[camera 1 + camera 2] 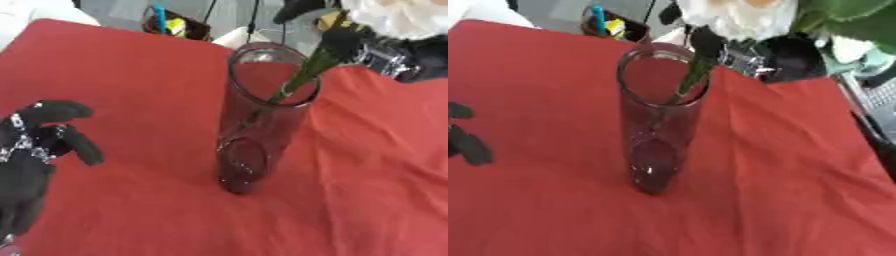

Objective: Arrange flowers into the vase.

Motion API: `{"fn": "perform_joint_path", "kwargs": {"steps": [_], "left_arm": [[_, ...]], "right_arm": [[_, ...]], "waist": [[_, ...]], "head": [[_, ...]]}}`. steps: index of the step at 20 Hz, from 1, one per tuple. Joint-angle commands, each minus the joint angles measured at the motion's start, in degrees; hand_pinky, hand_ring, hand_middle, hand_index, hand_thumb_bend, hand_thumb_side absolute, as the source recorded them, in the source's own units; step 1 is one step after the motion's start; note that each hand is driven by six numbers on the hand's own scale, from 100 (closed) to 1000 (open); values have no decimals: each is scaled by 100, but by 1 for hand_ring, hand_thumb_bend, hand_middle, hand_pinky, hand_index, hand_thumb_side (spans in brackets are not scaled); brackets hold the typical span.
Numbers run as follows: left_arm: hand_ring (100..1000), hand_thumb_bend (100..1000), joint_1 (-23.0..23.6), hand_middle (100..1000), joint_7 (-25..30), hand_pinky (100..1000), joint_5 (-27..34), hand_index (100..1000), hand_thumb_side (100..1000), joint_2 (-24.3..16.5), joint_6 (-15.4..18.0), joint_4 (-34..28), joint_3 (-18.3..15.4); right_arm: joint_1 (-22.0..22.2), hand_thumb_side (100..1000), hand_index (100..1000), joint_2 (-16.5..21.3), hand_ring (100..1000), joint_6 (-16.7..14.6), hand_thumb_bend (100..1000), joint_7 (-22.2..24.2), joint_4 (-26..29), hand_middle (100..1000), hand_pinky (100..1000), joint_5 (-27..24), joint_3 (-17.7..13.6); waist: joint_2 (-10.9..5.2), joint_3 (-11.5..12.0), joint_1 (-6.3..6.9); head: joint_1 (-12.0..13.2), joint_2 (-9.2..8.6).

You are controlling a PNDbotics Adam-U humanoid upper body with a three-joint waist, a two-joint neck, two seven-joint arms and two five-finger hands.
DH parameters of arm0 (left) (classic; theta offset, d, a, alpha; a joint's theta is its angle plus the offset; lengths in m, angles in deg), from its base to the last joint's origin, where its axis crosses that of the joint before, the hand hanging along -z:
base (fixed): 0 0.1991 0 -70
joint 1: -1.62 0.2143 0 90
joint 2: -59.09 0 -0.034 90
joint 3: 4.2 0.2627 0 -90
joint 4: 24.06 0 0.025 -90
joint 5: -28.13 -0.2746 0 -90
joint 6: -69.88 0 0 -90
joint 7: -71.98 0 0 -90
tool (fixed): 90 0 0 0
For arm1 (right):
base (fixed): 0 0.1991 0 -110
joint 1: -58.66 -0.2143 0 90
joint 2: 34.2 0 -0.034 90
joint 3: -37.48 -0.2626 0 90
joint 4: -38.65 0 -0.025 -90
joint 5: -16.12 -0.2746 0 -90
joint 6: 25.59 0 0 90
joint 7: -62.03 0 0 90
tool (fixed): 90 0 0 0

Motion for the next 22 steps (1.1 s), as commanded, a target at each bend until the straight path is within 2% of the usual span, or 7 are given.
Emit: {"fn": "perform_joint_path", "kwargs": {"steps": [1, 10, 17, 22], "left_arm": [[464, 100, -65, 701, 40, 489, -40, 752, 999, -22, -17, -91, 57], [464, 100, -68, 702, 86, 489, -71, 751, 1000, -23, -58, -91, 67], [465, 100, -61, 703, 106, 489, -85, 751, 1000, -26, -64, -91, 69], [465, 100, -63, 704, 128, 489, -98, 750, 1000, -20, -68, -91, 77]], "right_arm": [[-121, 1000, 914, 250, 1000, 1, 100, 23, -83, 821, 999, -103, -78], [-85, 1000, 926, 414, 1000, -126, 100, 125, -322, 834, 989, 57, -57], [14, 1000, 928, 487, 1000, -252, 100, 226, -395, 838, 989, 182, -21], [-5, 1000, 921, 458, 1000, -284, 100, 217, -388, 829, 996, 52, -6]], "waist": [[-98, 2, 6], [-78, 0, -43], [-70, -20, -41], [-55, -11, -38]], "head": [[-28, -99], [-163, -139], [-151, -143], [-139, -151]]}}
